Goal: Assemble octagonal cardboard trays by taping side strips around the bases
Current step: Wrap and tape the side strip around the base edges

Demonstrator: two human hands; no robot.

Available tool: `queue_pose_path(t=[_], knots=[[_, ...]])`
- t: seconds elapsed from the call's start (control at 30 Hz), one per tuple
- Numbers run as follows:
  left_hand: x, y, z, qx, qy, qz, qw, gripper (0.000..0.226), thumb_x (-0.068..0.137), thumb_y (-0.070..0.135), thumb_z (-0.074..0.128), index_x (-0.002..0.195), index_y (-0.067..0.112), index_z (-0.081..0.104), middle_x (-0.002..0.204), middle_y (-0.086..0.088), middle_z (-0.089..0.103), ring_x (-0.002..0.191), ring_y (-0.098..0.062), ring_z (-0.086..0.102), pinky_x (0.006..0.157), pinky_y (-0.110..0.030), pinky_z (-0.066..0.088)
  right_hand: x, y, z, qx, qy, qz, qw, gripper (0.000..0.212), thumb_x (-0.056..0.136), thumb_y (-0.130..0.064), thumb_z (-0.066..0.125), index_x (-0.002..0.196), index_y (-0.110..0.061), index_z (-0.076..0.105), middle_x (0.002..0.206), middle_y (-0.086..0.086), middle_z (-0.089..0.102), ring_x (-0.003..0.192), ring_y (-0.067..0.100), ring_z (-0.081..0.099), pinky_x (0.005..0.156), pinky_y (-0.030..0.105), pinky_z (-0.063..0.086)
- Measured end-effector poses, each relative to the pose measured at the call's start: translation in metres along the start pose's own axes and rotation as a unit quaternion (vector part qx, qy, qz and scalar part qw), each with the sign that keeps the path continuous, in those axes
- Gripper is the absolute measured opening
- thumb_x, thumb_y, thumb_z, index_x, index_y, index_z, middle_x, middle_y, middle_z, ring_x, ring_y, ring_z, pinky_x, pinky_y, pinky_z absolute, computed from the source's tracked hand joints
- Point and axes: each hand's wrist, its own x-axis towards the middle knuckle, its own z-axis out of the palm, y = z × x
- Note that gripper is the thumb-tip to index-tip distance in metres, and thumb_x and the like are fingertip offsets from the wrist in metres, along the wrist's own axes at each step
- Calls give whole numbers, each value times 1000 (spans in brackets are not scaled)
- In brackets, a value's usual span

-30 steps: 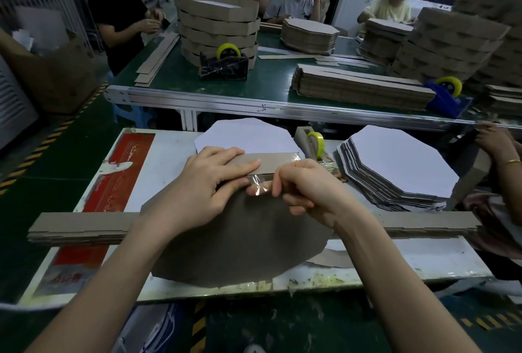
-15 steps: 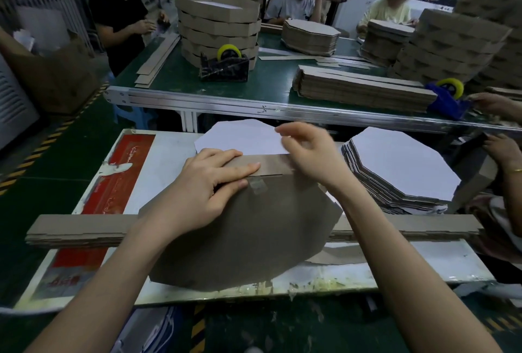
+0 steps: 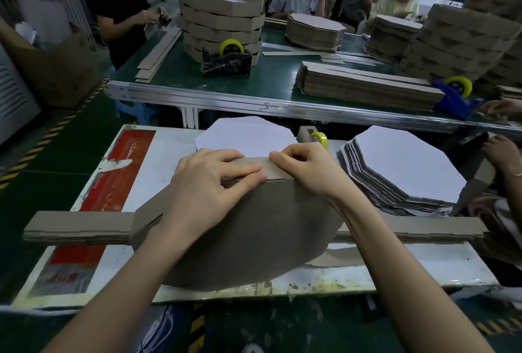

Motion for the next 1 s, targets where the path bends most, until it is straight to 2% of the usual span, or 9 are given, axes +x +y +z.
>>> queue_pose_path(t=[0.2,0.37,0.47,0.53,0.63,0.77,0.87,0.93,1.0], knots=[[-3,-5,3,76,33,89,993,43,84,60,49,103,31,75,103,9,70,96,-16,60,80,-33,42,0,1,-1,6,-5,5,1000,32,93,-41,64,67,-22,66,53,-20,56,54,-4,47,52,9,35],[-7,-4,5,120,21,83,989,47,82,62,50,106,26,68,107,10,66,102,-10,48,80,-30,37,-2,3,0,17,-7,1,1000,31,92,-41,64,70,-21,68,56,-18,57,56,-4,48,54,11,36],[-8,-3,1,185,-50,60,980,65,75,65,62,126,25,58,125,7,61,115,-16,51,90,-38,41,-3,1,0,13,-8,2,1000,32,93,-41,64,69,-21,67,55,-18,55,56,-3,48,53,11,35],[-5,2,-2,251,-105,44,961,82,71,68,66,139,28,44,137,7,53,126,-18,47,102,-41,34,-3,0,-1,8,-8,2,1000,32,93,-40,64,67,-21,66,52,-19,54,53,-4,47,51,9,35],[11,19,5,310,-111,61,942,89,66,79,59,137,29,40,134,8,50,129,-17,40,109,-46,23,-3,-1,0,8,-16,-5,1000,34,94,-36,63,64,-20,63,49,-19,52,52,-3,45,50,12,34],[33,45,35,308,-147,85,936,87,69,77,60,131,21,35,120,2,55,112,-21,54,81,-36,36,-2,3,-5,-3,-47,-10,999,29,97,-25,56,72,-11,62,56,-12,53,55,-1,43,57,22,36],[37,42,40,312,-145,73,936,105,67,79,61,144,20,21,120,2,60,108,-22,59,71,-32,32,-1,19,-20,189,-140,67,970,21,101,-29,52,97,-19,70,92,6,67,86,11,57,82,28,43],[34,37,32,307,-137,81,938,109,64,84,57,149,27,18,120,6,61,108,-20,59,69,-33,35,-3,28,-29,240,-204,109,943,36,96,-48,49,93,-17,67,89,12,57,86,20,50,86,30,39],[28,33,20,286,-119,97,946,98,63,88,52,143,35,31,115,10,62,104,-18,60,70,-32,39,-1,34,-34,186,-239,112,947,61,86,-63,46,100,-8,66,90,15,56,88,21,52,84,26,44]])
